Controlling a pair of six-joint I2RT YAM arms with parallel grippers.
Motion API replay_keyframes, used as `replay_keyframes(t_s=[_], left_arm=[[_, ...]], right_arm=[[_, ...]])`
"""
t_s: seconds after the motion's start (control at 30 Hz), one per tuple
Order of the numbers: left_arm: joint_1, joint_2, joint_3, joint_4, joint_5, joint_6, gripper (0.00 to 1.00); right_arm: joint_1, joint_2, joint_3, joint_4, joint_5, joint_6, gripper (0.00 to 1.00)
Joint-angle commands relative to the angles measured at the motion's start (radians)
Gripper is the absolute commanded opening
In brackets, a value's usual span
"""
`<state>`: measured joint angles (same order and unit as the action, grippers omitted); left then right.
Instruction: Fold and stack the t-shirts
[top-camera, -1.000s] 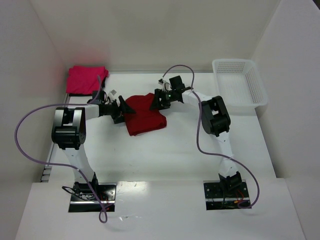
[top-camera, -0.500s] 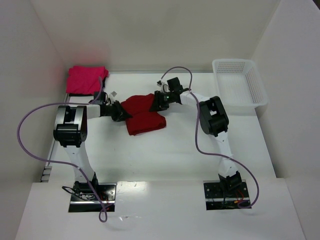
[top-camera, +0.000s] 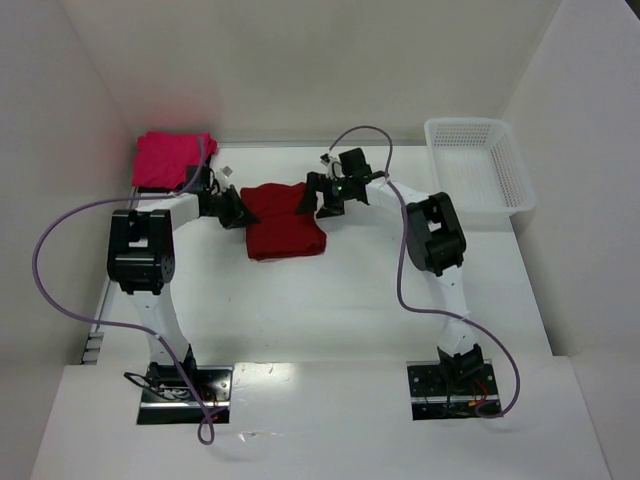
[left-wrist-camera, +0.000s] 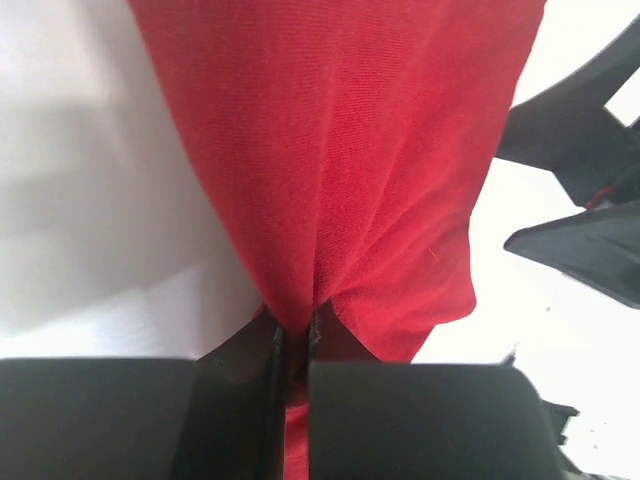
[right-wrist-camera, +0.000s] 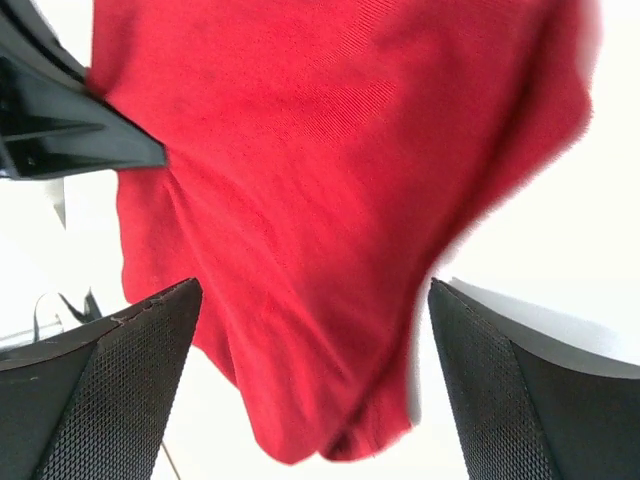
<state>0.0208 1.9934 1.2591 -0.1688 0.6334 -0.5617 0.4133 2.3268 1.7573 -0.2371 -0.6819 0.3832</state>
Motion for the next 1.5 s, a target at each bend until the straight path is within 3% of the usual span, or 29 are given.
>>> replay_keyframes(t_s=[0.0, 0.17, 0.47, 0.93, 1.3, 1.47], left_arm=[[0.028, -0.031, 0.094, -0.118, -0.079, 0.109, 0.0], [0.028, -0.002, 0.239, -0.265, -0.211, 0.204, 0.0], [0.047, 0.174, 0.669, -0.517, -0.521, 0.35, 0.0], [0.076, 0.343, 1.06, -0.601, -0.905, 0.441, 0.0], [0.183, 0.544, 1.494, -0.666, -0.911, 0.46, 0.0], [0.241, 0.587, 1.556, -0.666, -0.911, 0.45, 0.0]], right_arm=[[-0.054, -0.127, -0.009, -0.008, 0.044, 0.009, 1.0], [-0.097, -0.23, -0.076, 0.015, 0.056, 0.029, 1.0], [-0.097, -0.365, -0.225, 0.015, 0.085, 0.02, 1.0], [-0.116, -0.603, -0.433, 0.005, 0.139, 0.02, 1.0], [-0.116, -0.627, -0.463, -0.004, 0.159, 0.103, 1.0], [-0.116, -0.618, -0.472, -0.004, 0.159, 0.137, 1.0]])
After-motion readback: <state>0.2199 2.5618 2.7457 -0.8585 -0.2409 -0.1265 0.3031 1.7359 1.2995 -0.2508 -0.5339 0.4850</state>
